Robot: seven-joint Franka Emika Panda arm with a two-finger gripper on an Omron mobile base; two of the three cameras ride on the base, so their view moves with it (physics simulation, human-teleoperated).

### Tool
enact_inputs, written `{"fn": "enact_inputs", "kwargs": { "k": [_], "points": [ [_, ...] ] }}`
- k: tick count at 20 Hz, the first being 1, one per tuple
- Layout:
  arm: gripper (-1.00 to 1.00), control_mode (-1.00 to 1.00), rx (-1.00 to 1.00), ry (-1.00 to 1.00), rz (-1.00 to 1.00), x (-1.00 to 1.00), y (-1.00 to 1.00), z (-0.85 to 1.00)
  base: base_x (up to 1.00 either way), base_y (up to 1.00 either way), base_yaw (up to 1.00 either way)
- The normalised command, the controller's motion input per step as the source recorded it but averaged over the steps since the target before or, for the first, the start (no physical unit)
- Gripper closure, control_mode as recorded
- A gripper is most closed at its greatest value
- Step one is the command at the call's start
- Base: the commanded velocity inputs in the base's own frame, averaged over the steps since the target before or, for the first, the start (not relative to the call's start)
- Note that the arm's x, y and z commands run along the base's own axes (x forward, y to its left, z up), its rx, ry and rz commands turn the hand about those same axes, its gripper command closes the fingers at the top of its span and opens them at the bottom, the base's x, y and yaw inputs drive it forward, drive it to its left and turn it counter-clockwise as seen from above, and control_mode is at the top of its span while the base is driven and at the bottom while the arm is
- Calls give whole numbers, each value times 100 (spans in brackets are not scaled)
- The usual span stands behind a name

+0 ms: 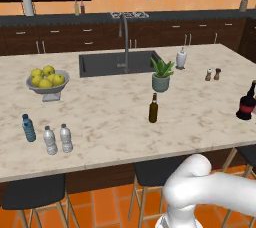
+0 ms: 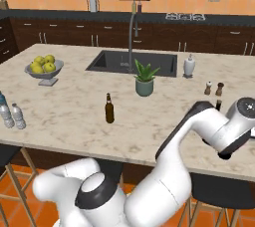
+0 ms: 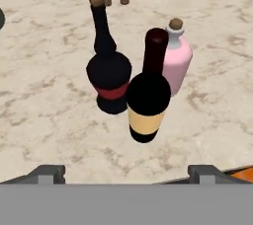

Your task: Move the plastic bottles in the middle to the plastics group, and the glass bottles in the middle to the glass group.

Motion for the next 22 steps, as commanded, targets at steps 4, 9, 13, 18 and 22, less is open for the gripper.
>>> {"fn": "enact_inputs", "kwargs": {
  "k": [4,9,13,18,22],
  "points": [
    [-100,-100,-8,0,-1,-74,98,18,0,0,0],
    [-100,-100,-10,0,0,-27,100,0,0,0,0],
    [-100,-100,-15,0,-1,39,100,9,0,0,0],
    [-100,-100,-15,0,0,67,100,31,0,0,0],
    [-100,-100,-2,2,6,88,79,48,0,0,0]
  ]
}}
